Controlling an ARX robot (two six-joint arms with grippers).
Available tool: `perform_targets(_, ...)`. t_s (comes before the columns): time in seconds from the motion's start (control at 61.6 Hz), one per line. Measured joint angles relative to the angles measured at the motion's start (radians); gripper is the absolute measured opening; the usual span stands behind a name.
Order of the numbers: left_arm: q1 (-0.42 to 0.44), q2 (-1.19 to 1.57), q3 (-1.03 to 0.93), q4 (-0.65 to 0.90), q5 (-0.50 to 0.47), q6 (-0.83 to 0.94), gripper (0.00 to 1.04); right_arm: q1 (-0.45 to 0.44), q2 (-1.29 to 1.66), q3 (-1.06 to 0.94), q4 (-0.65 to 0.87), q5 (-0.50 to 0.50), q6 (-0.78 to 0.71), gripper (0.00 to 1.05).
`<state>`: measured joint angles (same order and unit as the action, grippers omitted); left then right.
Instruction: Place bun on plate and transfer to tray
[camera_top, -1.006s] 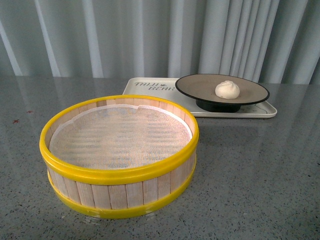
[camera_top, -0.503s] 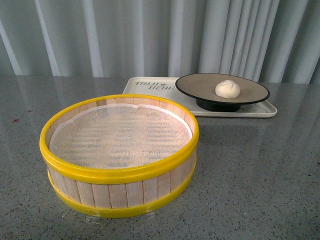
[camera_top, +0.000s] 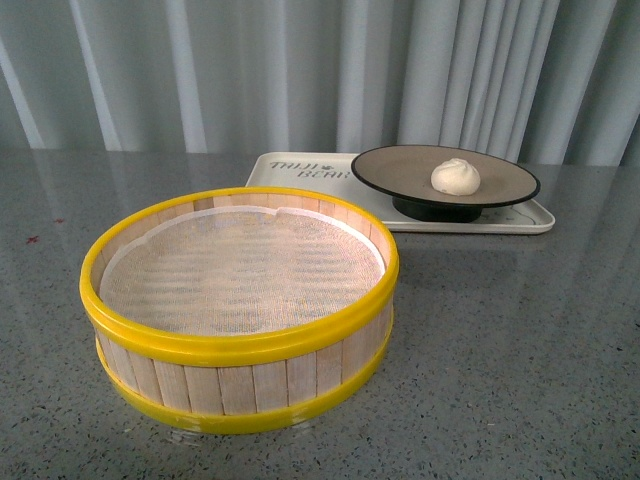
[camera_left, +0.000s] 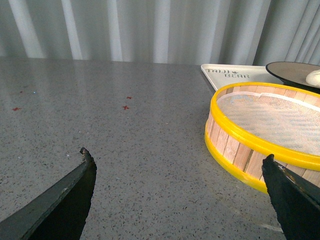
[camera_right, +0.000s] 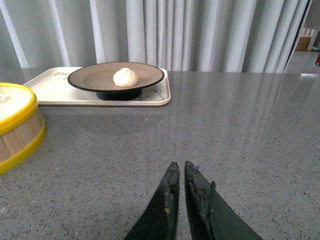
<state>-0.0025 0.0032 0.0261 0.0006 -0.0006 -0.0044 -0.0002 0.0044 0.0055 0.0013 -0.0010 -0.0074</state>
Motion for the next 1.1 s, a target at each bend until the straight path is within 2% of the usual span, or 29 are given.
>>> perform_targets(0.389, 0.000, 0.000, 0.000, 0.000, 0.000, 0.000, 0.98, 0.000, 0.000, 0.000, 0.000, 0.000, 0.000, 0.83)
perform_targets(0.487, 0.000, 0.000, 0.000, 0.000, 0.000, 0.000, 0.98, 0.000, 0.000, 0.000, 0.000, 0.000, 0.001, 0.98)
perform_targets(0.568, 0.000, 0.000, 0.000, 0.000, 0.000, 0.000, 0.98, 0.000, 0.000, 0.000, 0.000, 0.000, 0.001, 0.95)
perform_targets(1.103, 0.000, 0.000, 0.000, 0.000, 0.000, 0.000, 0.98, 0.000, 0.000, 0.000, 0.000, 0.000, 0.001, 0.96)
